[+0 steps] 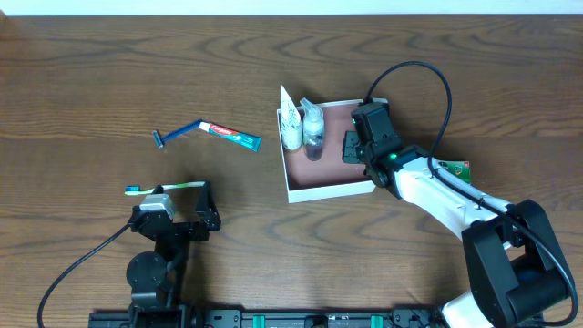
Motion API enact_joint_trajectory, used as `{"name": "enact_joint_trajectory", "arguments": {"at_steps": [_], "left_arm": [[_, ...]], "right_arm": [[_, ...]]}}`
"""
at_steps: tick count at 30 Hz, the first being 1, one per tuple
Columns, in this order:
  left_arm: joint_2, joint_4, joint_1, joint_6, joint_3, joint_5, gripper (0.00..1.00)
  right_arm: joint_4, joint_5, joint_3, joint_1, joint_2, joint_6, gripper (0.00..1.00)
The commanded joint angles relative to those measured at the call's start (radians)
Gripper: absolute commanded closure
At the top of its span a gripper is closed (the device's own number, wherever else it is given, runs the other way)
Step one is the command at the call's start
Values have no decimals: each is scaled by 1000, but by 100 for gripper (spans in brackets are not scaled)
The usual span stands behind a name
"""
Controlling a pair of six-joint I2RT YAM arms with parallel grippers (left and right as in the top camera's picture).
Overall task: Pack container
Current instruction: 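Raise the right gripper out of the box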
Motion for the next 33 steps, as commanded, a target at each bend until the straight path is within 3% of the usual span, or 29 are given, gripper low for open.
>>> {"name": "enact_joint_trajectory", "arguments": {"at_steps": [1, 9, 13, 17, 22, 33], "left_arm": [[0, -21, 4, 13, -25, 14, 2], [0, -21, 4, 13, -25, 14, 2], [0, -21, 4, 13, -25, 14, 2], [0, -21, 4, 13, -25, 14, 2], [0, -21, 4, 13, -25, 14, 2], [0, -21, 4, 13, -25, 14, 2]], "right_arm": [[-4, 41, -3, -5, -5, 36, 99], [-2, 2, -3, -5, -5, 35, 99], [50, -32, -3, -5, -5, -87, 99], [93, -37, -2, -10, -24, -110, 93], [71, -79, 20, -26, -97, -145, 73], [-74, -117, 23, -42, -300, -238, 71]]}}
